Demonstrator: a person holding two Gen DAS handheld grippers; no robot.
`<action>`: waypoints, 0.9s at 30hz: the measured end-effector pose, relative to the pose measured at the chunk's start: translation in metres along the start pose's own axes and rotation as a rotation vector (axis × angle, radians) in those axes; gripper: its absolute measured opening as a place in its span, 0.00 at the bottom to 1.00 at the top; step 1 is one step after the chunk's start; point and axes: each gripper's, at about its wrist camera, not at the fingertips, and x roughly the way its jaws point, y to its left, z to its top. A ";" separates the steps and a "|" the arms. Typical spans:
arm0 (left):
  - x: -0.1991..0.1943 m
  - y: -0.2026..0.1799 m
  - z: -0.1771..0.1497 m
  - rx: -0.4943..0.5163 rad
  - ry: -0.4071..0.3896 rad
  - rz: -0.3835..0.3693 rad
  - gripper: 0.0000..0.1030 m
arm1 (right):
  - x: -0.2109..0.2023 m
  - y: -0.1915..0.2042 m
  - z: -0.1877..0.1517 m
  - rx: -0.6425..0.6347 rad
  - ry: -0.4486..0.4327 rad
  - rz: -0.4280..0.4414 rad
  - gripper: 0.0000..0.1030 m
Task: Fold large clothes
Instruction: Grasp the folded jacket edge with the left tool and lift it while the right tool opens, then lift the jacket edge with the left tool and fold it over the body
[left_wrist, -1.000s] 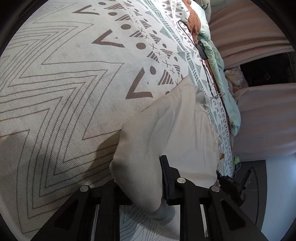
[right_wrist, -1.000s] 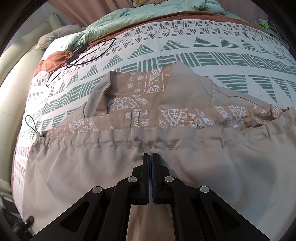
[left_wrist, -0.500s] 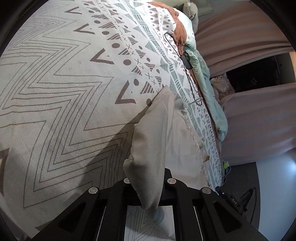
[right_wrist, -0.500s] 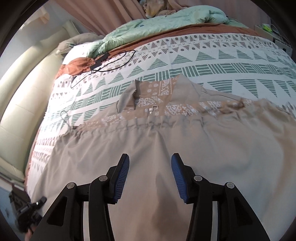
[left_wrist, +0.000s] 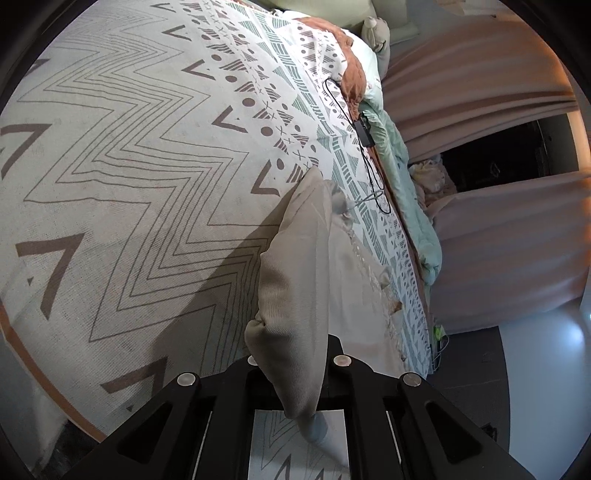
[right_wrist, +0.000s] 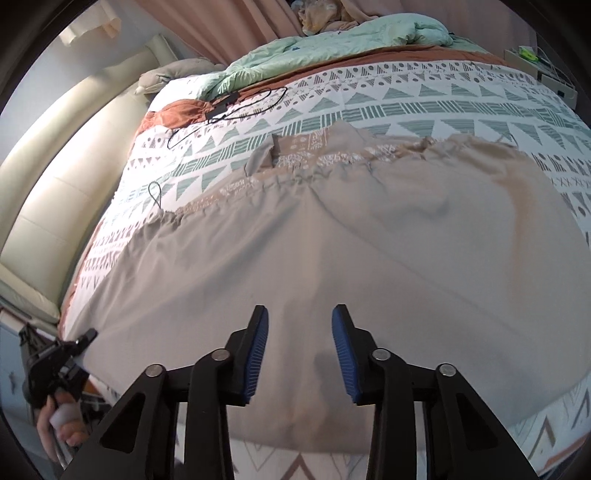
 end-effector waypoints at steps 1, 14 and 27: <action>0.000 0.002 0.000 -0.006 0.004 -0.003 0.06 | 0.001 0.001 -0.007 -0.001 0.007 -0.003 0.32; 0.008 -0.004 0.007 0.015 0.023 0.002 0.06 | 0.031 0.007 -0.062 -0.029 0.094 -0.008 0.24; -0.001 -0.051 0.008 0.066 0.028 -0.027 0.06 | 0.043 0.000 -0.072 -0.020 0.105 0.037 0.24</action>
